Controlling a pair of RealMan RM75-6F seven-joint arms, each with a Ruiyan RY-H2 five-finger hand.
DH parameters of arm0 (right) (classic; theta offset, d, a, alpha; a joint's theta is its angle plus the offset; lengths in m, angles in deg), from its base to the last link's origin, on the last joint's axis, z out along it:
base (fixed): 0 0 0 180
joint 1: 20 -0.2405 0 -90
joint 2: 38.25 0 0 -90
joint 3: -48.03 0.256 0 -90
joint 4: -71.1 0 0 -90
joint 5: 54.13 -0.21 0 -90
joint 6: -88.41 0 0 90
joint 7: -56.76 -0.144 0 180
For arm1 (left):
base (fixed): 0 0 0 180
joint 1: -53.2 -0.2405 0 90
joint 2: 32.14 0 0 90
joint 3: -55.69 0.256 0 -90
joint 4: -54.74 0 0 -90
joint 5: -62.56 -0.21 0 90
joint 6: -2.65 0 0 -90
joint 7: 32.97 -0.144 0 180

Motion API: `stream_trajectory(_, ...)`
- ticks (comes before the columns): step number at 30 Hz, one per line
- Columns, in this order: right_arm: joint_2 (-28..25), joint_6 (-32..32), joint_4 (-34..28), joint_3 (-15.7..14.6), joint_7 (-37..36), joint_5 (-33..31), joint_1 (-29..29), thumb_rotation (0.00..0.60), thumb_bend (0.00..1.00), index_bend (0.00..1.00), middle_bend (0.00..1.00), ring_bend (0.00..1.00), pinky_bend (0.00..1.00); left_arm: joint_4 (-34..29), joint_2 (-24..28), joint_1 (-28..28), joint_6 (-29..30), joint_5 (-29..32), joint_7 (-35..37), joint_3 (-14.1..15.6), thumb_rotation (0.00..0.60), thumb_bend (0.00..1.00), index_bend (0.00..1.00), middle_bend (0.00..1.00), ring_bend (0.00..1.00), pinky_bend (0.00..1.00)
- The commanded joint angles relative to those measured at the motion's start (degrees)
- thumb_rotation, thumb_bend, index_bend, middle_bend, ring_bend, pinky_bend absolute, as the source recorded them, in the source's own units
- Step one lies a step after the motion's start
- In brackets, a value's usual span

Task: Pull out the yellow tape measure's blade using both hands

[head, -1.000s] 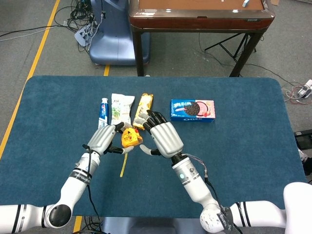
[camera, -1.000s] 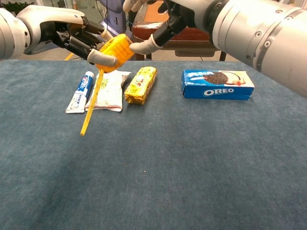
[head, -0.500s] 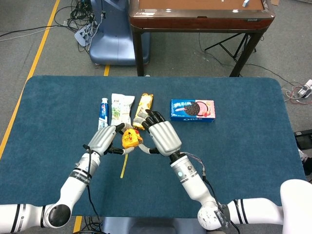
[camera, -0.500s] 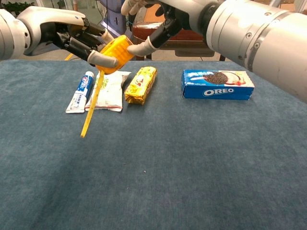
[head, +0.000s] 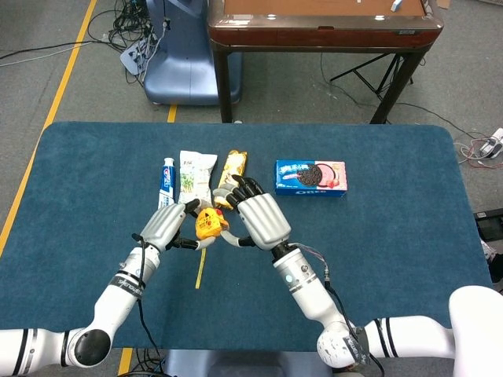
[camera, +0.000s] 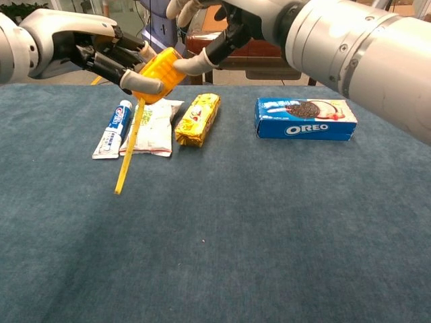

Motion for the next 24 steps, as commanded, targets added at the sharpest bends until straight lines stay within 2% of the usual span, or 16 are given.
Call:
stream_trajectory(1,0.11,-0.48,0.21,-0.05,0.16,0.02,-0.12,0.6,0.4,0.22,0.25,0.09,0.1,0.09,0.23,-0.14,-0.01,-0.2,0.35,0.27,0.6,0.26,0.46,0.46,0.32,0.23)
stream_trajectory(10,0.46,-2.09,0.91,0.02,0.37,0.23,-0.4,0.6,0.45,0.28,0.29,0.13,0.1,0.51,0.78,-0.39,-0.24,-0.83,1.38,0.98,0.6,0.26,0.46,0.47,0.32,0.23)
stream_trajectory(14,0.84,-2.69,1.36,0.33,-0.03,0.42,-0.54,0.6,0.48,0.35,0.32,0.14,0.1,0.62,1.07,-0.36,-0.25,-0.96,1.61,1.1,0.6,0.26,0.46,0.47,0.32,0.23)
stream_trajectory(17,0.81,-2.61,1.4,0.29,-0.15,0.37,-0.66,0.6,0.51,0.44,0.36,0.17,0.1,0.76,1.13,-0.31,-0.26,-1.0,1.8,1.11,0.6,0.26,0.45,0.46,0.32,0.23)
stream_trajectory(24,1.0,-2.67,1.55,0.1,-0.51,0.26,-0.8,0.6,0.54,0.52,0.43,0.22,0.1,1.34,1.03,-0.09,-0.52,-0.96,2.34,1.16,0.6,0.26,0.45,0.46,0.32,0.23)
